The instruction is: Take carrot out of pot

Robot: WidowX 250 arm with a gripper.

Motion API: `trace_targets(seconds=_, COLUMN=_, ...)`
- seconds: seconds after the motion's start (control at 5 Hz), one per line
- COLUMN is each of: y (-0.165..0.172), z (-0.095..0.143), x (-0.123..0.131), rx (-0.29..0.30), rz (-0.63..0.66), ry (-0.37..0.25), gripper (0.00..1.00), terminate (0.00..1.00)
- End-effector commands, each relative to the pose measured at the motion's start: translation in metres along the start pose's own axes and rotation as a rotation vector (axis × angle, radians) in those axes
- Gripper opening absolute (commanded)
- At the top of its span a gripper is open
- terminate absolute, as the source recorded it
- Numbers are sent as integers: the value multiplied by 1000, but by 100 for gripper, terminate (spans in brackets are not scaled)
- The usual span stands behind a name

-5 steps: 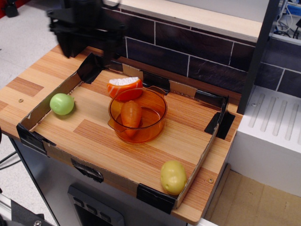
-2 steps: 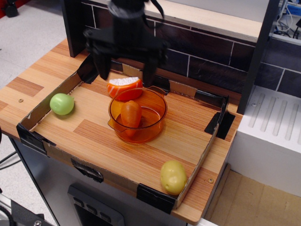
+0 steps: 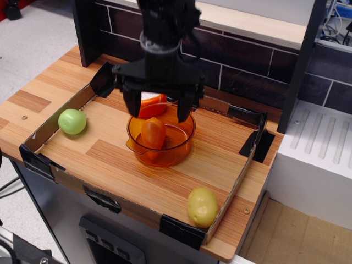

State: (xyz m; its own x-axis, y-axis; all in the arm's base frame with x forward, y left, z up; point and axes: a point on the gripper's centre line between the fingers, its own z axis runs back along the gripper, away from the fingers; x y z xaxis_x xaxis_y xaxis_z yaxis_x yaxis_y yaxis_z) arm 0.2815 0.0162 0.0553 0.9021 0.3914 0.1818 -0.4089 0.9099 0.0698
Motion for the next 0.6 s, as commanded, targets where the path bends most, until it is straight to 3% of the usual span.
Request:
trace_targets(seconds=0.0, y=5, z=-8, x=8, rx=-5, rz=35, ry=-49, gripper=100, terminate=0)
trace_targets(seconds=0.4, y=2, z=-17, x=7, rx=-5, rz=57, ry=-47, gripper=100, terminate=0)
